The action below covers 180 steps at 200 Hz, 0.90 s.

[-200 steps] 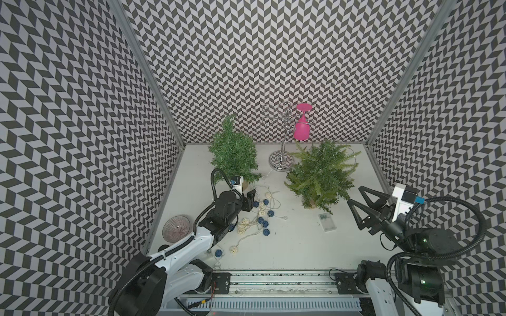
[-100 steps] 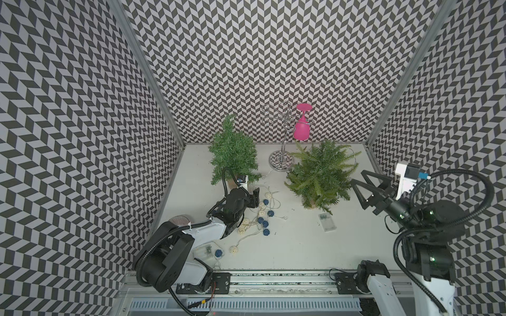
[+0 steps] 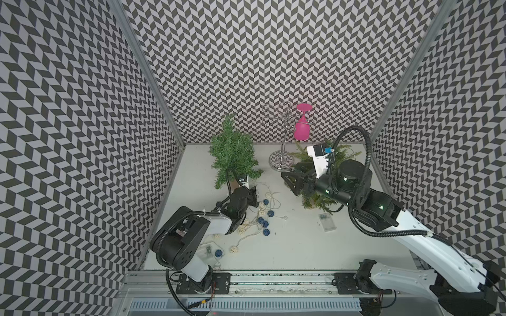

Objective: Wrap string light around the christmas tree
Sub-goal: Pick up the light string from the center of the board.

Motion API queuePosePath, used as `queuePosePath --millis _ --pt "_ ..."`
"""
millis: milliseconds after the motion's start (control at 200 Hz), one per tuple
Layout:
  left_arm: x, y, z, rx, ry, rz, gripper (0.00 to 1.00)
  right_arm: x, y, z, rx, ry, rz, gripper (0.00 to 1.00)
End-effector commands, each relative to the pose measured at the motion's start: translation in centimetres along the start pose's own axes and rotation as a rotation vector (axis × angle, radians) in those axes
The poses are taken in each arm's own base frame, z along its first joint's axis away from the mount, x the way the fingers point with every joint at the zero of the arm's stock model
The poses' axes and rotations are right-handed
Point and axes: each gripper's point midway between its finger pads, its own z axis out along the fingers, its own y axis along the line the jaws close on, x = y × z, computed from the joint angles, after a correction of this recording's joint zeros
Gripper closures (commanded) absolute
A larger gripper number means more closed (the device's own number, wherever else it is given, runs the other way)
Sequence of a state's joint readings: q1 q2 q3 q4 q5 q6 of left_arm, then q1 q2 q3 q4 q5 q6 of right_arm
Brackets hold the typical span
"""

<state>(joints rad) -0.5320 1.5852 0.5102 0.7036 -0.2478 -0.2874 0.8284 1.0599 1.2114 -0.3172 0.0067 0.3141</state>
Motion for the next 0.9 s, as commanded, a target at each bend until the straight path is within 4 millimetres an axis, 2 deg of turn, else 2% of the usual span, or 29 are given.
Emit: queuePosePath --millis 0,155,210,270,451,616,741,801,896 --pt "-1.4 0.2 0.7 -0.010 -0.051 -0.038 0.51 -4.1 -0.9 -3.8 0.066 -0.225 -0.002 0.11" --pt "-0.6 -1.5 -1.0 0.040 -0.077 -0.045 0.47 -2.7 -0.4 -3.4 0.020 -0.193 -0.034 0.12" --pt "-0.9 -2.3 -1.9 0.054 -0.100 -0.039 0.42 -2.1 -0.6 -3.5 0.022 -0.194 -0.037 0.12" --pt "-1.1 -2.3 -2.4 0.011 -0.123 -0.025 0.34 -1.8 -0.7 -3.9 0.017 -0.208 -0.041 0.12" --pt "0.0 -0.2 -1.2 -0.071 -0.125 -0.075 0.33 -0.2 -0.6 -6.2 -0.038 -0.238 -0.038 0.14" --pt "0.5 -0.8 0.7 -0.075 -0.105 -0.077 0.33 0.8 -0.8 -8.0 -0.057 -0.260 -0.033 0.15" --pt "1.5 -0.9 1.6 -0.075 -0.096 -0.080 0.41 1.0 -0.9 -8.4 -0.058 -0.272 -0.032 0.15" --pt "1.8 -0.8 2.0 -0.085 -0.099 -0.073 0.52 1.1 -1.1 -8.3 -0.049 -0.268 -0.033 0.15" --pt "1.5 -1.0 2.1 -0.072 -0.121 -0.069 0.76 1.4 -1.2 -7.8 -0.049 -0.257 -0.032 0.15"
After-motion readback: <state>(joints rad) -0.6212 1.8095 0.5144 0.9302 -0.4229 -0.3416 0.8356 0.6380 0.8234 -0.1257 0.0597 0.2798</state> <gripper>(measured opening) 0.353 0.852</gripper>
